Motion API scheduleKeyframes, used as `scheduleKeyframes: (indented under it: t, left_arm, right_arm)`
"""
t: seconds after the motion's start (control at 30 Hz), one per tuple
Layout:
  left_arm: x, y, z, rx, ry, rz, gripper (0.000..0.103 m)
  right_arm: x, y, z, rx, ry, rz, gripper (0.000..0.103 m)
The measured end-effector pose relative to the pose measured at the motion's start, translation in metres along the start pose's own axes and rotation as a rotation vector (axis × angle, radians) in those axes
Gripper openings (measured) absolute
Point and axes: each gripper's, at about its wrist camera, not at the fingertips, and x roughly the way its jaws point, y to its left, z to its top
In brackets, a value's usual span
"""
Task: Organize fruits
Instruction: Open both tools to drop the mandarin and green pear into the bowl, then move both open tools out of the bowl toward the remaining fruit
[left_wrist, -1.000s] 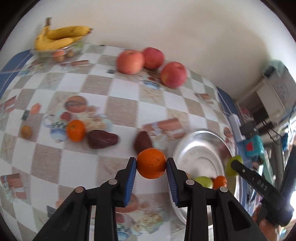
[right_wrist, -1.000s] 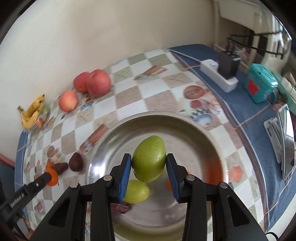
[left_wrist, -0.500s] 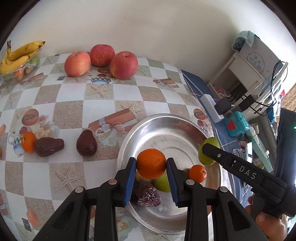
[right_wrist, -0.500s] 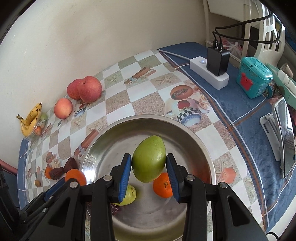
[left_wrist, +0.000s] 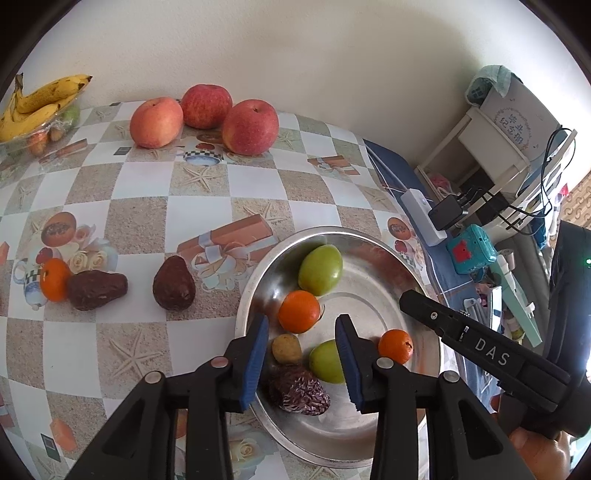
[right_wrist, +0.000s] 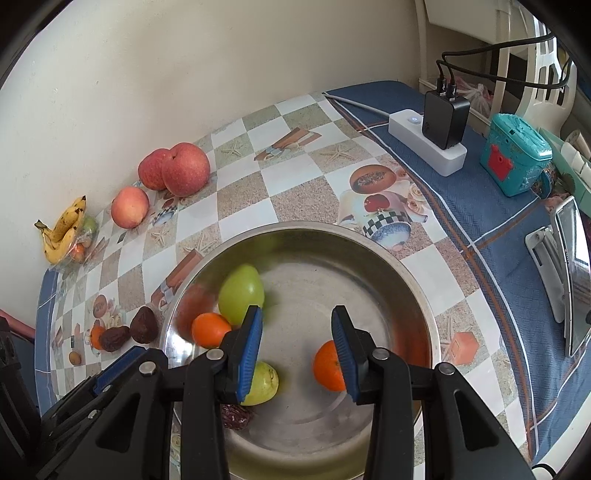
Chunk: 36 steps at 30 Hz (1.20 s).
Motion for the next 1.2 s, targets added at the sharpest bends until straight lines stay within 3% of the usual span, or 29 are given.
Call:
scheduleKeyframes:
  t: [0.2, 0.47, 0.8, 1.07, 1.13, 1.2]
  left_arm:
    - [0.000, 0.009, 0.001, -0.018, 0.010, 0.073, 0.045]
    - [-0.013, 0.051, 0.005, -0.137, -0.002, 0.209, 0.046]
    - [-0.045, 0.105, 0.011, -0.302, -0.030, 0.272, 0.047]
    - [-0.054, 0.116, 0.011, -0.330, -0.039, 0.287, 0.053]
    - [-0.053, 0.115, 0.011, -0.327, -0.035, 0.299, 0.061]
    - [-0.051, 0.115, 0.011, -0.324, -0.029, 0.323, 0.084]
  right_arm:
    - [0.003, 0.001, -0.001, -0.005, 0.012, 0.000, 0.041]
    - [0.007, 0.004, -0.004, -0.010, 0.032, -0.004, 0.040]
    - [0.007, 0.022, -0.007, -0.066, 0.040, 0.005, 0.040]
    - [0.006, 0.038, -0.009, -0.106, 0.043, 0.017, 0.040]
    - [0.007, 0.040, -0.010, -0.112, 0.046, 0.014, 0.040]
    - [0.008, 0.040, -0.011, -0.115, 0.047, 0.010, 0.040]
